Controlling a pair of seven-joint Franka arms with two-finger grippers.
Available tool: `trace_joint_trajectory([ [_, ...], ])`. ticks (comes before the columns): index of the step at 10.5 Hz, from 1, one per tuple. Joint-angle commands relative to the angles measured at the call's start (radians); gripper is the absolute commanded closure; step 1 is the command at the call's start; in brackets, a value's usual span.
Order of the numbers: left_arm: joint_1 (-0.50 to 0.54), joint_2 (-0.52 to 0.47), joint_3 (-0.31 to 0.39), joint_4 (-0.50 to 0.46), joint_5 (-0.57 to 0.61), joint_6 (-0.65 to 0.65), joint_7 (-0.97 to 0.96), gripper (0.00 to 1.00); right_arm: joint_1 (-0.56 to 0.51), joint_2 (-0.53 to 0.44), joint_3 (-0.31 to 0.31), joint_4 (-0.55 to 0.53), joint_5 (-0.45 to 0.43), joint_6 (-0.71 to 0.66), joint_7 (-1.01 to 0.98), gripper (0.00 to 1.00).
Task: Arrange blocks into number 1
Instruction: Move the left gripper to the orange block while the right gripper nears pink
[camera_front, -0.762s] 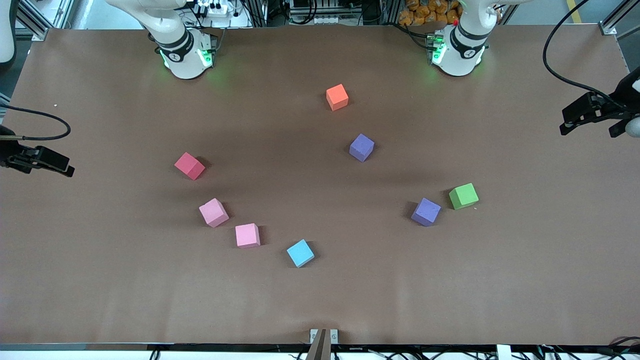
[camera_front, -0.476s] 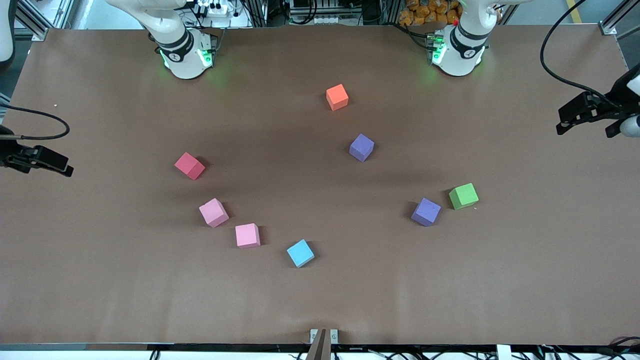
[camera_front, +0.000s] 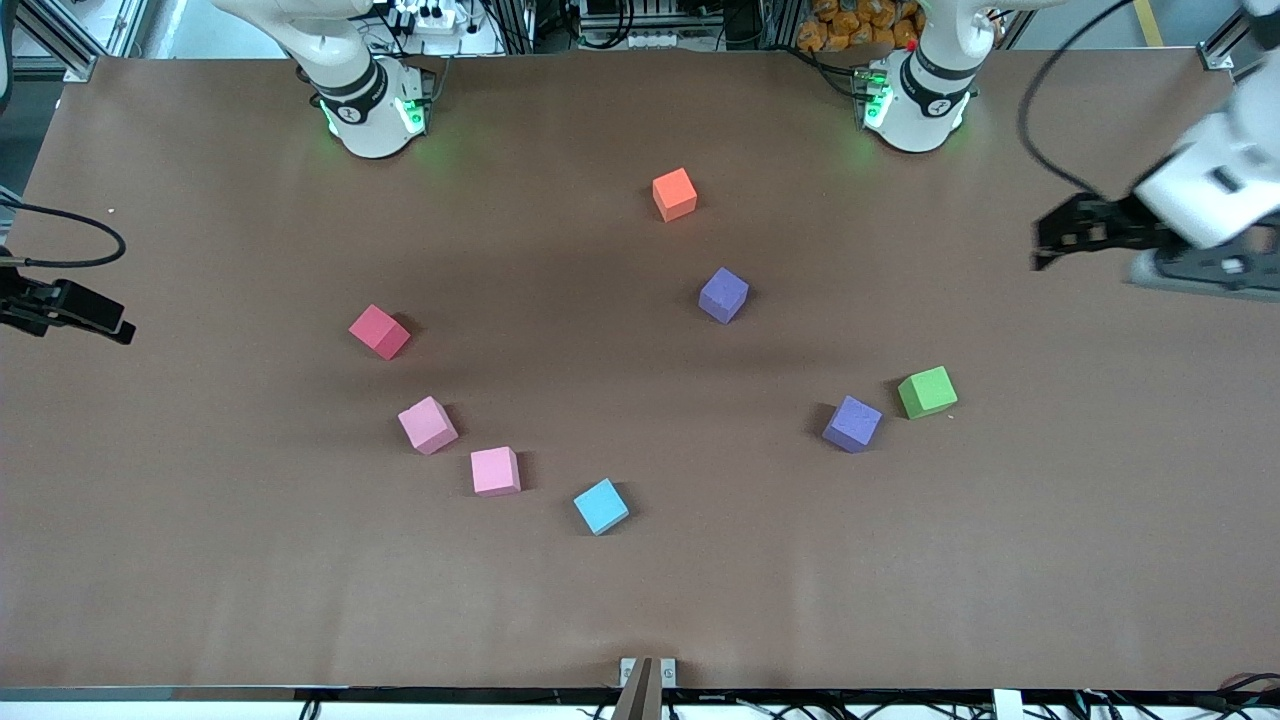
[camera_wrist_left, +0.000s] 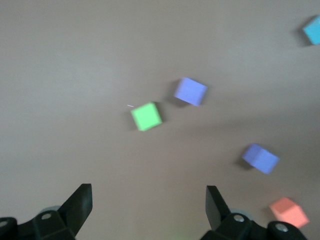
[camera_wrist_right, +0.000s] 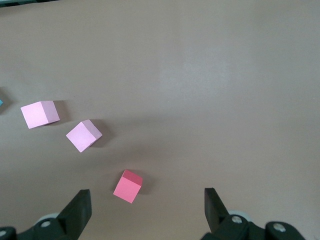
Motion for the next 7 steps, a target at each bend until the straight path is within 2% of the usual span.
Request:
trace_joint_trajectory([
  [1,-0.012,0.001,-0.147,-0.077,-0.019,0.06,-0.289,0.0,-0.007,0.045,0.016,0.011,0.016,0.006,0.019,0.0],
  [3,-0.012,-0.001,-0.261,-0.199,-0.021,0.157,-0.474,0.0,0.031,0.107,0.016,0.005,0.063,0.081,0.021,0.0],
  [5,-0.011,-0.007,-0.373,-0.337,-0.021,0.289,-0.625,0.0,0.093,0.176,0.013,-0.009,0.063,0.162,0.076,0.0],
  [7,-0.023,-0.003,-0.451,-0.439,-0.021,0.411,-0.776,0.0,0.128,0.199,0.013,-0.1,0.053,0.303,0.056,0.0],
])
